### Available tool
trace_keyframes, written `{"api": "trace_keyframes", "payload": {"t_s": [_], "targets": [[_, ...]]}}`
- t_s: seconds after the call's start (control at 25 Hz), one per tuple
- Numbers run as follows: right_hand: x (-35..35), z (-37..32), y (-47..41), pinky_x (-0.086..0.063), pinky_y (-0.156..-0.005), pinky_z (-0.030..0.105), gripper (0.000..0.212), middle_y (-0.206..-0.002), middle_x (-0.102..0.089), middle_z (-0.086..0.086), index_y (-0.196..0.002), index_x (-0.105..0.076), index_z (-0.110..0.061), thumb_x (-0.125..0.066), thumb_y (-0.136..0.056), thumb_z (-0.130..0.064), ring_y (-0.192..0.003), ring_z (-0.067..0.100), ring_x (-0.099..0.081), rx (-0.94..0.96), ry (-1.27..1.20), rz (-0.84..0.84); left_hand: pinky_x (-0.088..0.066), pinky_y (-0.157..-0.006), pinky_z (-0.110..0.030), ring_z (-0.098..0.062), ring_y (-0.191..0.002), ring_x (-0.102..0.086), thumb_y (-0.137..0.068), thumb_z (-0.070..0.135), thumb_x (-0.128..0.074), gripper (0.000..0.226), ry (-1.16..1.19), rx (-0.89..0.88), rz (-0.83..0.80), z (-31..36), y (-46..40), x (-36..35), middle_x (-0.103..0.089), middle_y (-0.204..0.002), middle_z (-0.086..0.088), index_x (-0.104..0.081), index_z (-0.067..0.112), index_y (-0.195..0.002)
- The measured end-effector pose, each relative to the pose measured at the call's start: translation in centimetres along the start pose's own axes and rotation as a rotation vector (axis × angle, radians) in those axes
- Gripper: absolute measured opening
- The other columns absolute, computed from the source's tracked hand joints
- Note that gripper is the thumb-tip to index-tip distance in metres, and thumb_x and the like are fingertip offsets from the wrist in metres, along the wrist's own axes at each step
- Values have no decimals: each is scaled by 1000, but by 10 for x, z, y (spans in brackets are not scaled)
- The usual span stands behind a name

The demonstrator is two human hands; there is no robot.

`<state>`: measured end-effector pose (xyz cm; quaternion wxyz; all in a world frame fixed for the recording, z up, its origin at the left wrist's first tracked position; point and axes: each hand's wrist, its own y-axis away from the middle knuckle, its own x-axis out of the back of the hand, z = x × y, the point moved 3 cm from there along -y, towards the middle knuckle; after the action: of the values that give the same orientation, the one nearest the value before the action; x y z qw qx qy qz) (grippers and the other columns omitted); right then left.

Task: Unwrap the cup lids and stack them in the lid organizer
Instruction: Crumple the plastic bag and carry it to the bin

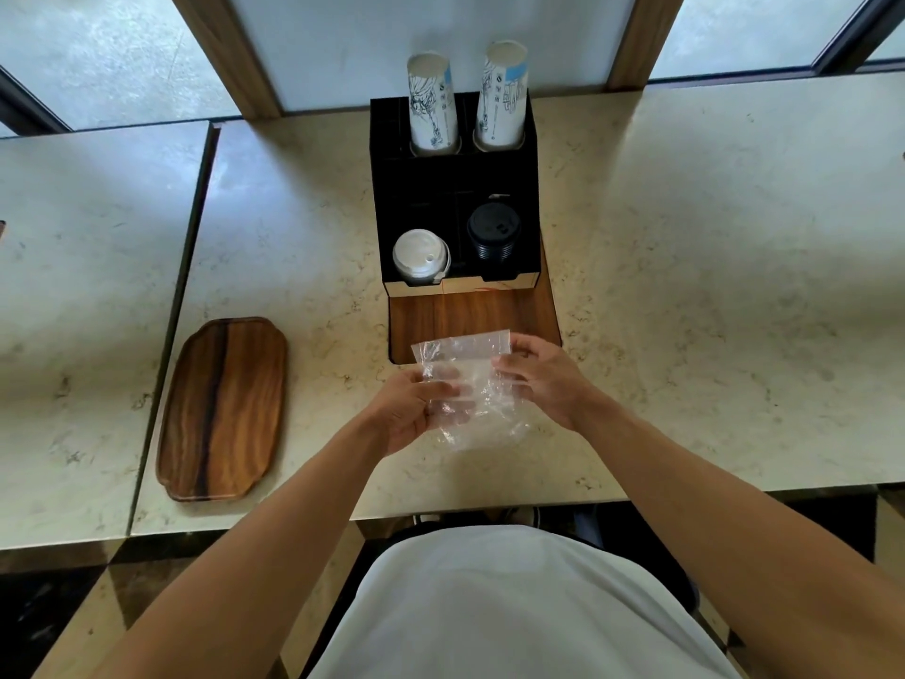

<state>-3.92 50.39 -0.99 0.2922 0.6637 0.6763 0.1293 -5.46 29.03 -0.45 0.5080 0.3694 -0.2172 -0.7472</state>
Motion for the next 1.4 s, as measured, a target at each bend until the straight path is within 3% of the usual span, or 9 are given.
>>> {"api": "trace_keyframes", "payload": {"t_s": [0.16, 0.32, 0.44, 0.6, 0.76, 0.84, 0.96, 1.12, 1.4], "targets": [[0, 7, 4, -60, -89, 42, 29, -101, -71, 7, -106, -76, -18, -77, -84, -37, -91, 25, -73, -152, 189, -226, -62, -83, -51, -41, -99, -72, -91, -7, -67, 33, -6, -36, 14, 5, 2, 2, -73, -112, -24, -61, -6, -123], [1, 8, 3, -61, -71, 32, 20, -90, -76, 3, -108, -76, -19, -75, -88, -21, -85, 27, -76, -119, 231, -140, -64, -75, -51, -28, -84, -73, -92, -6, -65, 27, -25, -53, 42, 9, 3, 4, -73, -107, -21, -64, -3, -118], [-1, 10, 2, -62, -70, 35, 13, -101, -76, 11, -104, -76, -9, -68, -94, -9, -85, 31, -77, -58, 212, -65, -63, -64, -44, -31, -85, -72, -91, -7, -66, 25, -78, -70, 96, 7, 1, 4, -72, -106, -21, -64, -4, -116], [-5, 12, 3, -63, -70, 36, 22, -105, -77, 16, -105, -77, -4, -60, -95, 6, -84, 33, -76, -39, 204, -10, -63, -65, -46, -34, -93, -72, -92, -4, -66, 16, -59, -66, 109, 4, 0, 5, -72, -109, -21, -68, 2, -107], [-3, 9, 5, -59, -59, 28, 25, -104, -77, 18, -107, -77, -3, -57, -96, 7, -75, 24, -75, -66, 89, 37, -61, -77, -57, -45, -105, -70, -95, 17, -68, 33, 19, 103, -27, -2, 4, 2, -69, -123, -23, -64, 11, -127], [-6, 11, 5, -59, -55, 29, 26, -106, -76, 19, -110, -75, -1, -55, -97, 9, -72, 27, -74, -84, 84, 32, -60, -80, -56, -46, -105, -70, -92, 13, -70, 41, 19, 130, -90, -5, 6, 0, -68, -124, -26, -59, 11, -132], [-10, 13, 5, -58, -50, 31, 23, -97, -76, 19, -109, -73, 0, -53, -99, 5, -68, 27, -73, -116, 36, 61, -64, -69, -46, -45, -98, -72, -91, -2, -67, 43, -10, 85, -65, -6, 4, 0, -71, -118, -25, -58, 8, -132], [-7, 16, 3, -56, -47, 31, 32, -80, -74, 15, -106, -73, -4, -44, -99, 7, -59, 24, -71, -127, -57, 70, -63, -58, -39, -39, -83, -74, -101, 1, -49, 32, 78, 57, -8, -2, 1, 2, -71, -116, -26, -63, 14, -127], [-10, 16, 1, -60, -54, 27, 47, -83, -75, 16, -97, -83, -18, -42, -99, 6, -65, 20, -73, -121, -296, -20, -61, -53, -31, -29, -70, -74, -104, -2, -33, 37, 353, 92, 60, 0, -2, -1, -73, -107, -27, -59, 6, -129]]}}
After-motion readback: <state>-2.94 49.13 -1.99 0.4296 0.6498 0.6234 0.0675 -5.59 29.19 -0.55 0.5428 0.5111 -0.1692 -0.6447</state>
